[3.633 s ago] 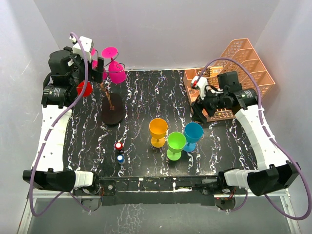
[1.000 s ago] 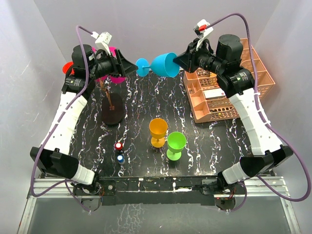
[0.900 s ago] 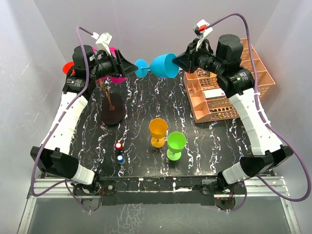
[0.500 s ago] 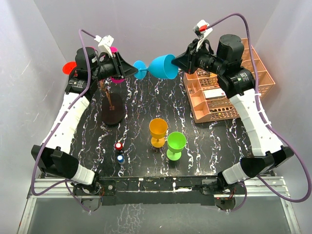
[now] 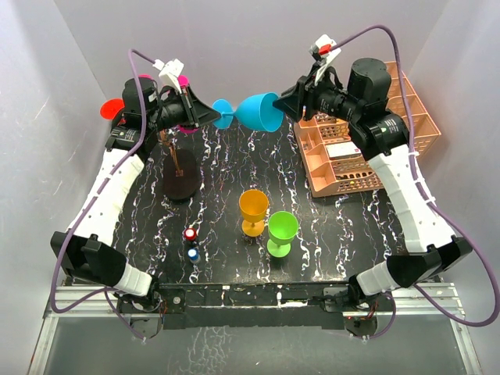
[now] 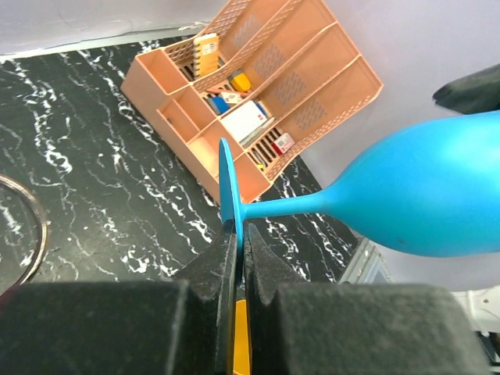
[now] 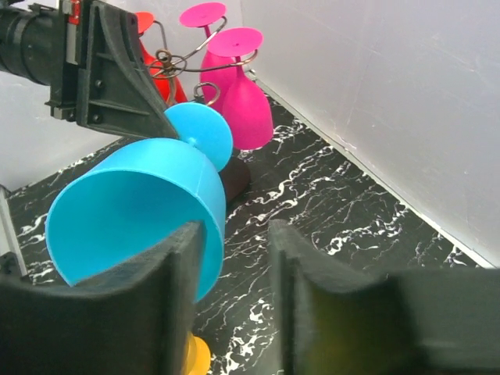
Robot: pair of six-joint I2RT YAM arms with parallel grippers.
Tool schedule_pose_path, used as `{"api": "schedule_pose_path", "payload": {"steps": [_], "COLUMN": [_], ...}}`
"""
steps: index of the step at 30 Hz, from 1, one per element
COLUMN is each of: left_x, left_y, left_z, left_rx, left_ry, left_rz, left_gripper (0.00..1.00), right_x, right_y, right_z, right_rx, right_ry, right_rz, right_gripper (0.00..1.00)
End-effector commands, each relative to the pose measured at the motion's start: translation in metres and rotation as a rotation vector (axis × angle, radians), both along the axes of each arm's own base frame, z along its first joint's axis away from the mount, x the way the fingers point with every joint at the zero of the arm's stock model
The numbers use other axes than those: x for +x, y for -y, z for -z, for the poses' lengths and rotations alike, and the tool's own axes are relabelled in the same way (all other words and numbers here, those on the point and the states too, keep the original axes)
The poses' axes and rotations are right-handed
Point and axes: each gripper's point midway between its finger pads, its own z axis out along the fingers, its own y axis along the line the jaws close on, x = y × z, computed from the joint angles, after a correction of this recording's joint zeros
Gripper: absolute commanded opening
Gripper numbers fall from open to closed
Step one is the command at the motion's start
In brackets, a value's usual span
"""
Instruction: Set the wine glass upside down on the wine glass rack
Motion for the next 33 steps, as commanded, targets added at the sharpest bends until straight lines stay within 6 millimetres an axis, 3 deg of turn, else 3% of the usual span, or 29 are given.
{"api": "schedule_pose_path", "payload": {"steps": [1, 5, 12, 15, 24, 29, 33], "left_x": [-0.007, -0.003, 0.008, -0.003, -0.030, -0.045, -0.056], "left_y": [-0.020, -0.047, -0.096, -0.109, -0.125, -0.141, -0.155], "left_z": [-0.027, -0.040, -0.047, -0.055, -0.054, -0.039, -0.043], "left_rx": [0.055, 0.075, 0.374, 0.518, 0.809, 1.013, 1.114], "left_ry": [0.100, 0.141, 0.297, 0.386, 0.525, 0.562, 0.589], "left_rz": [-0.066, -0.145, -0.319, -0.335, -0.269, -0.188, -0.172], "left_gripper": [0.00, 0.00, 0.00, 0.00, 0.00, 0.00, 0.00], "right_x": [-0.002, 0.001, 0.013, 0.021, 0.036, 0.041, 0.047], "right_y": [0.019, 0.033, 0.063, 0.072, 0.066, 0.067, 0.074], "right_z": [-0.023, -0.020, -0.014, -0.003, 0.032, 0.052, 0.073], "right_rx": [-0.020, -0.065, -0.118, -0.122, -0.143, -0.185, -0.227], "right_ry": [0.137, 0.164, 0.181, 0.161, 0.094, 0.089, 0.085], "right_rz": [0.082, 0.154, 0.310, 0.363, 0.342, 0.340, 0.373], "right_gripper": [0.53, 0.77, 0.93, 0.96, 0.98, 0.99, 0.99]}}
